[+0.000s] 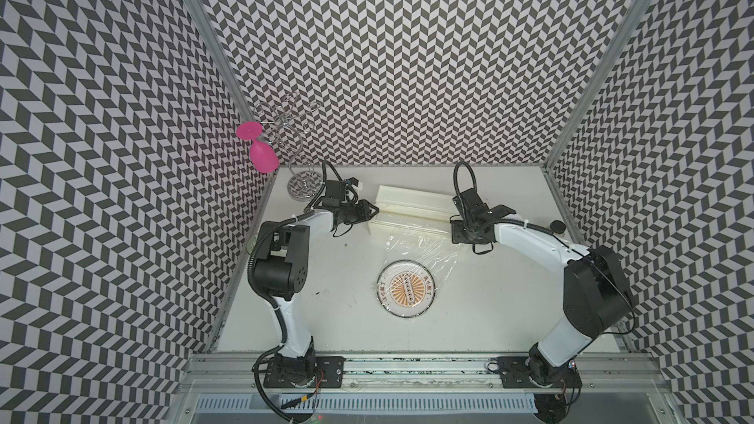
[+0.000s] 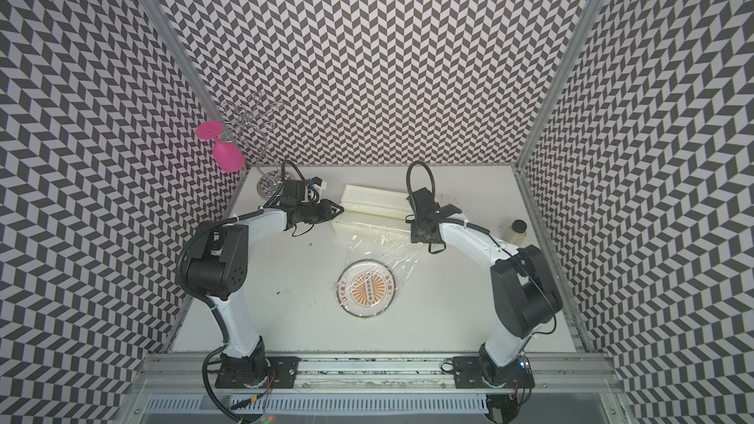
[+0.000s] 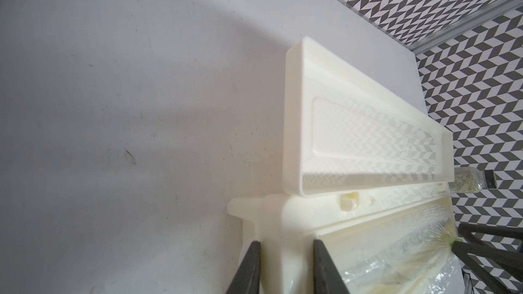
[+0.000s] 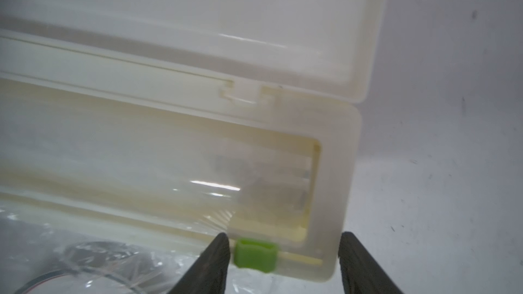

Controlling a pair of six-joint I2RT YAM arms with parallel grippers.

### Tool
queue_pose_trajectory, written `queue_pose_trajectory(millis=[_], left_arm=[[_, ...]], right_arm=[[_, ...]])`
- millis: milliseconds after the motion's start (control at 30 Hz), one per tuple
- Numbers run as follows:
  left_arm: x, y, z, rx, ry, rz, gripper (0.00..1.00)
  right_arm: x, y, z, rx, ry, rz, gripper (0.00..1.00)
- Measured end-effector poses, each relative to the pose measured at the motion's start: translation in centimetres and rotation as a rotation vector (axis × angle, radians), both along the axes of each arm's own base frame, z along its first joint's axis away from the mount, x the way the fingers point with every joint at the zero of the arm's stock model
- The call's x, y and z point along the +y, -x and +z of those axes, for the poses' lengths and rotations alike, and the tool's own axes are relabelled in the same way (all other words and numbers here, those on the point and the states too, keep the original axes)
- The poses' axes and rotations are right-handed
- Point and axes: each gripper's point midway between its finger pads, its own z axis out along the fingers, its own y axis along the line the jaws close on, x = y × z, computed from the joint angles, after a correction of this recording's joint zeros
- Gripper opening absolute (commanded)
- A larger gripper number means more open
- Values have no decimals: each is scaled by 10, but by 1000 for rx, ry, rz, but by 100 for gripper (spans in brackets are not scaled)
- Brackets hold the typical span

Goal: Wrap the plate with plastic wrap
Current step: Tear off the plastic wrap from the plastic wrap cutting box.

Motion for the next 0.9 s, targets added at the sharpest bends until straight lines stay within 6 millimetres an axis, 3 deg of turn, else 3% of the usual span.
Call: queue_pose_trajectory(millis=[267,500,567,700,900], left_arm=[[0,0,0,0,0,0,0],[0,0,0,0,0,0,0],[0,0,0,0,0,0,0],[0,0,0,0,0,0,0],[0,0,0,0,-1,1,0]], right_arm=[[-3,1,-1,16,-27,3,63],[0,1,-4,20,-107,42,53],[-1,2,-4,17,-125,52,49],[-8,3,-4,13,-157,65,29],[-10,4,-1,12,-188,92,16]])
